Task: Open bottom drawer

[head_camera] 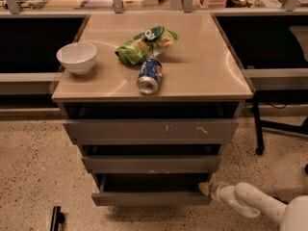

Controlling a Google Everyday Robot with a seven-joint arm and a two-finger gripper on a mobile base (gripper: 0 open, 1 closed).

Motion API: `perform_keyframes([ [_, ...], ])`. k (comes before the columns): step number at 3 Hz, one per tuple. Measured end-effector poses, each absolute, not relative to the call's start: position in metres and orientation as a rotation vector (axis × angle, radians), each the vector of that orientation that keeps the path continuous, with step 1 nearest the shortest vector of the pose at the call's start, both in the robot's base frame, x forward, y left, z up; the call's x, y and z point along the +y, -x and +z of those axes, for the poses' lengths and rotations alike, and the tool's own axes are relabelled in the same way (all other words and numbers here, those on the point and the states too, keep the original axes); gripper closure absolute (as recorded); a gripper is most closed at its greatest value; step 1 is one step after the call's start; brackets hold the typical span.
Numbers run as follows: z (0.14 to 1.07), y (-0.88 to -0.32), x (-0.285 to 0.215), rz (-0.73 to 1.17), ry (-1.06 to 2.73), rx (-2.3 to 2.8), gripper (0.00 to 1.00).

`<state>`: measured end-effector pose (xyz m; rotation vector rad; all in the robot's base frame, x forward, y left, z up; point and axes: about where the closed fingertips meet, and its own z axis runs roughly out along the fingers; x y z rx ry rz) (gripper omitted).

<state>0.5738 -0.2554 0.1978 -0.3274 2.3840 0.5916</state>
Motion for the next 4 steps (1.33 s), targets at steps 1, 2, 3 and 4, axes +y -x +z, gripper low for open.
perform_keyframes([
  [1, 0.198, -0.574, -0.255, 0.592, 0.328, 2.384, 1.0],
  [2, 0.196, -0.57, -0.25, 0.623, 0.375, 2.39, 1.0],
  [3, 0.191, -0.556, -0.25, 0.675, 0.41, 2.391, 1.0],
  [4, 0.188, -0.55, -0.25, 0.696, 0.419, 2.397, 1.0],
])
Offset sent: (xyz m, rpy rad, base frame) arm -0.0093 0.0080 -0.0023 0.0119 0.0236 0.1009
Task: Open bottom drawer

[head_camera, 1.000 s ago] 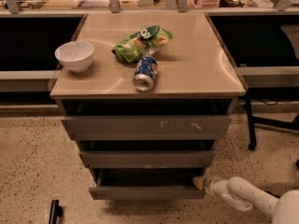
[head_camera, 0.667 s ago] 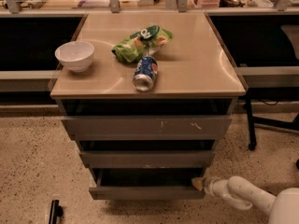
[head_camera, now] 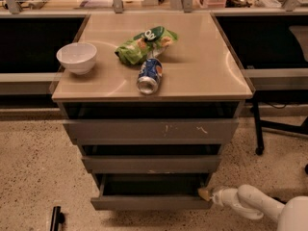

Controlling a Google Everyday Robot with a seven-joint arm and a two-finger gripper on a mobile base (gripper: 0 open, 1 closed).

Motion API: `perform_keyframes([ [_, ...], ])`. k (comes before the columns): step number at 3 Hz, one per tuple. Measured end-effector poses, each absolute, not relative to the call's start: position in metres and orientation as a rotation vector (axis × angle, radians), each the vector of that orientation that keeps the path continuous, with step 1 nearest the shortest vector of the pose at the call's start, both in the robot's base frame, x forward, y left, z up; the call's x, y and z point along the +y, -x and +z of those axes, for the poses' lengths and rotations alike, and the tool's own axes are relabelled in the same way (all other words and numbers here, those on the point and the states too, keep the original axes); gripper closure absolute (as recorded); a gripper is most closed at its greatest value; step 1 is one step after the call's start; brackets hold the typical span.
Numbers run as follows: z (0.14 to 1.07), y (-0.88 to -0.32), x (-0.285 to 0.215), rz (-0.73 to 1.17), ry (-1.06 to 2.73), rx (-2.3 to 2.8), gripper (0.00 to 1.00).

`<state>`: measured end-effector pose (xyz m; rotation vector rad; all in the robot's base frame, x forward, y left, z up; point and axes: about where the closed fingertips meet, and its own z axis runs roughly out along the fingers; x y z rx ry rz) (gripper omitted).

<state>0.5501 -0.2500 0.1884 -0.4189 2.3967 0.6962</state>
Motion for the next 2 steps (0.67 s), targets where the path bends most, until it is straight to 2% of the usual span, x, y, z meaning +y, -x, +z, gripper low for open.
perform_keyframes([
  [2, 0.1876, -0.5409, -0.2505, 0.716, 0.422, 2.407, 1.0],
])
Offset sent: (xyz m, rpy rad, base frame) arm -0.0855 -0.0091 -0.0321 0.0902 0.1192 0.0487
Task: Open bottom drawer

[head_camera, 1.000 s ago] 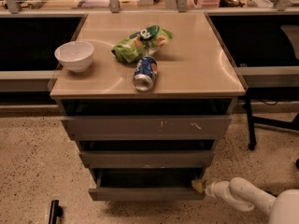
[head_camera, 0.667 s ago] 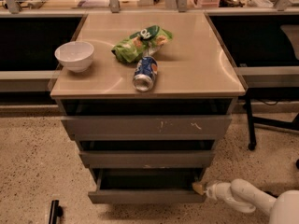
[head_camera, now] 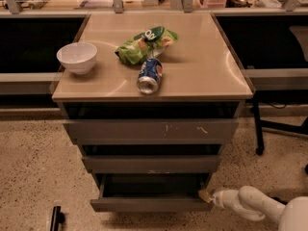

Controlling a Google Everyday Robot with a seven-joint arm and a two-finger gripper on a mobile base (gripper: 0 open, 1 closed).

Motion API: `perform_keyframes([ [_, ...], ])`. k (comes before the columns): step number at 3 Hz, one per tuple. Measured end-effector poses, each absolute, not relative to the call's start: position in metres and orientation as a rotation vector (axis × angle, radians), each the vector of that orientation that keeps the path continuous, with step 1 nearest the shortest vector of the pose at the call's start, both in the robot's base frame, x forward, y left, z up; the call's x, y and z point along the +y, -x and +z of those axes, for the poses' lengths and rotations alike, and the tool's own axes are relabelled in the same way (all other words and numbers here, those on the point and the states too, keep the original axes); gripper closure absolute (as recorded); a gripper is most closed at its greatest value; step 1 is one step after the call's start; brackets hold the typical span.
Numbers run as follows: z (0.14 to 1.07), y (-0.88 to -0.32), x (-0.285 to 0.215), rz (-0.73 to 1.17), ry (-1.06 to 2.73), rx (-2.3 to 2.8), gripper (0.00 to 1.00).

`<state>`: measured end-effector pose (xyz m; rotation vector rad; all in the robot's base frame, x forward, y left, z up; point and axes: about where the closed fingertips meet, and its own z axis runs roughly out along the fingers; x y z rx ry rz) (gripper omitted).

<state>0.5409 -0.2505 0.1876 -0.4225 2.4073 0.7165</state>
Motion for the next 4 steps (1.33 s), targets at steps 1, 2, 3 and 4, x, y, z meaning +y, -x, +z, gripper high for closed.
perform_keyframes([
  [1, 0.182, -0.517, -0.247, 0.787, 0.464, 2.429, 1.0],
  [2, 0.186, -0.517, -0.247, 0.787, 0.464, 2.429, 1.0],
  [3, 0.189, -0.491, -0.232, 0.88, 0.587, 2.401, 1.0],
  [4, 0.202, -0.445, -0.208, 1.032, 0.82, 2.317, 1.0],
])
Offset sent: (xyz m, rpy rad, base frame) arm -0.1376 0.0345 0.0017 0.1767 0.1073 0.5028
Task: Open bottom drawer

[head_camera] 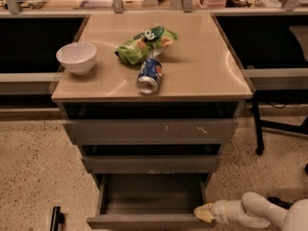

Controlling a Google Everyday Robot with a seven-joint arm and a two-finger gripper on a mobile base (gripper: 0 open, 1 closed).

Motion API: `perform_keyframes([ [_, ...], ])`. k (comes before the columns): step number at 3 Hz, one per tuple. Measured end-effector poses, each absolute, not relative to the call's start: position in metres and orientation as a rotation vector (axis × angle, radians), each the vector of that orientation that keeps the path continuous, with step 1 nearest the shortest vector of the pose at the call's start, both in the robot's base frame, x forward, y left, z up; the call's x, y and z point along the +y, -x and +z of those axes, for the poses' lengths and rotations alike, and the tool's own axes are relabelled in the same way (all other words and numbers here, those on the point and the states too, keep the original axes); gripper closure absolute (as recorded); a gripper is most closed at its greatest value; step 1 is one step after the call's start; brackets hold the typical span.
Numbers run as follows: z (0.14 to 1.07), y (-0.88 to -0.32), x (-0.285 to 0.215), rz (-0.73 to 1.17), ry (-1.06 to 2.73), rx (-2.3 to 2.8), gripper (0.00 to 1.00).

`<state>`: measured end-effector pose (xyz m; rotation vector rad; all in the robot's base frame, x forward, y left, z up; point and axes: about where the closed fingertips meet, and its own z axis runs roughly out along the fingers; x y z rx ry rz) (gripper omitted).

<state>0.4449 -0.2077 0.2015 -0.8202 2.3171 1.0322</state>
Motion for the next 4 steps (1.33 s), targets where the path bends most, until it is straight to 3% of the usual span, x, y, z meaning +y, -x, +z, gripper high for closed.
perform_keyframes([
  [2, 0.22, -0.409, -0.195, 1.108, 0.932, 2.21, 1.0],
  [4, 0.272, -0.462, -0.227, 0.839, 0.681, 2.072, 0.97],
])
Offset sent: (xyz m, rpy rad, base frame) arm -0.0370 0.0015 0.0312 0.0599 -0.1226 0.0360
